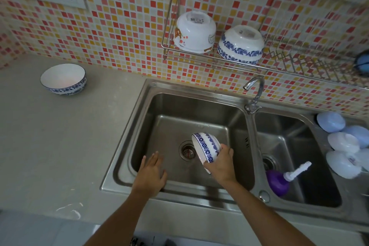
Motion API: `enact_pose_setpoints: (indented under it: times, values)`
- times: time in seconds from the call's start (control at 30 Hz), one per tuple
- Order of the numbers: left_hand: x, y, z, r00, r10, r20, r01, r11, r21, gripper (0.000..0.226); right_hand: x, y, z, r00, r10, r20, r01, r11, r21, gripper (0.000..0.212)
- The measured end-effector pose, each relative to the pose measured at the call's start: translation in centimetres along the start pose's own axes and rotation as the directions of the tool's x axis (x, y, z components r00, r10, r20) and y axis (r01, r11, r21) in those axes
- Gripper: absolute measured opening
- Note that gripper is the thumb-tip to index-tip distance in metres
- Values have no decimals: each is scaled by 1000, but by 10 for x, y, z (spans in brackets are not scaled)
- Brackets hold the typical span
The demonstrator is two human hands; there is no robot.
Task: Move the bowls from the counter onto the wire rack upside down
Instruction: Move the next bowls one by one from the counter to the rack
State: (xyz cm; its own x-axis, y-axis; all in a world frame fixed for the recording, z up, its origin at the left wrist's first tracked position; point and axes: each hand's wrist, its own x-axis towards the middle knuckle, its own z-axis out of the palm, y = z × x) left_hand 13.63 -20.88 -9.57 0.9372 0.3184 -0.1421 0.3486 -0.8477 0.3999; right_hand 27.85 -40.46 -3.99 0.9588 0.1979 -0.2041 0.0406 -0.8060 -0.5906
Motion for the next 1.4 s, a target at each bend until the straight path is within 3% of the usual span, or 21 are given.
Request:
enact_pose_setpoints:
  times: [0.13,0.27,0.47,0.57,0.63,0.7,0.73,0.83,0.93,1.07,1.2,1.4]
  values:
    - [1,-1,1,1000,6,-11,-6,1000,0,81,-4,-2,-1,982,-184,-45,170,963,-211,73]
    - [-1,0,-1,1000,14,-11,-14,1000,-4,79,-8,3,0,931,-364,-20,316,832,-456,76]
    - [-3,1,-8,1000,1,5,-1,1000,-26,64,-11,-4,-3,940,-333,-79,261,847,-463,80]
    - [0,1,-15,999,26,37,-26,1000,2,67,-9,-11,-8,962,-223,-159,172,943,-284,76]
    - [6,2,-27,997,77,22,-78,997,11,75,-6,-23,-15,975,-95,-199,86,995,-52,71]
    - [20,2,-44,990,133,-38,-133,991,15,80,-2,-36,-25,981,55,-184,-11,972,234,59]
    - [30,4,-55,983,160,-84,-159,987,24,78,0,-42,-32,982,139,-130,-74,910,408,51]
    - [66,14,-102,943,214,-256,-209,977,48,68,-1,-62,-60,948,248,197,-302,524,796,37]
    - [100,34,-161,871,255,-419,-240,967,88,62,-3,-81,-90,950,92,299,-313,294,903,28]
    - [142,57,-226,762,356,-540,-304,934,187,58,-3,-112,-126,969,-48,241,-222,247,943,38]
    - [173,60,-252,777,410,-477,-294,907,301,57,2,-143,-155,970,-127,209,-184,184,965,38]
    - [179,58,-254,800,395,-452,-277,911,306,56,17,-183,-179,987,-143,74,-67,52,996,33]
